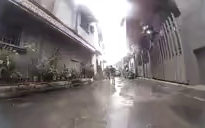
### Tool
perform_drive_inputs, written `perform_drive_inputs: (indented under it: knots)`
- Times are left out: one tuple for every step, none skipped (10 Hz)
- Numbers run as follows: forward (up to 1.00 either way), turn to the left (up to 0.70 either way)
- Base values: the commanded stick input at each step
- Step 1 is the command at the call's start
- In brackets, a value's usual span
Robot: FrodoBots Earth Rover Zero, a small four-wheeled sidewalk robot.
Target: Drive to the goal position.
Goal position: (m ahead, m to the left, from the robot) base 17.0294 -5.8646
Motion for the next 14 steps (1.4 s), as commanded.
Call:
perform_drive_inputs:
  knots:
    - [0.99,-0.24]
    - [0.99,0.0]
    - [0.99,0.0]
    - [0.99,0.0]
    - [0.99,0.0]
    - [0.99,0.0]
    - [0.99,0.0]
    - [0.99,0.0]
    - [0.99,0.0]
    - [0.99,0.0]
    - [0.99,0.0]
    - [0.99,0.0]
    - [0.99,0.0]
    - [0.99,0.16]
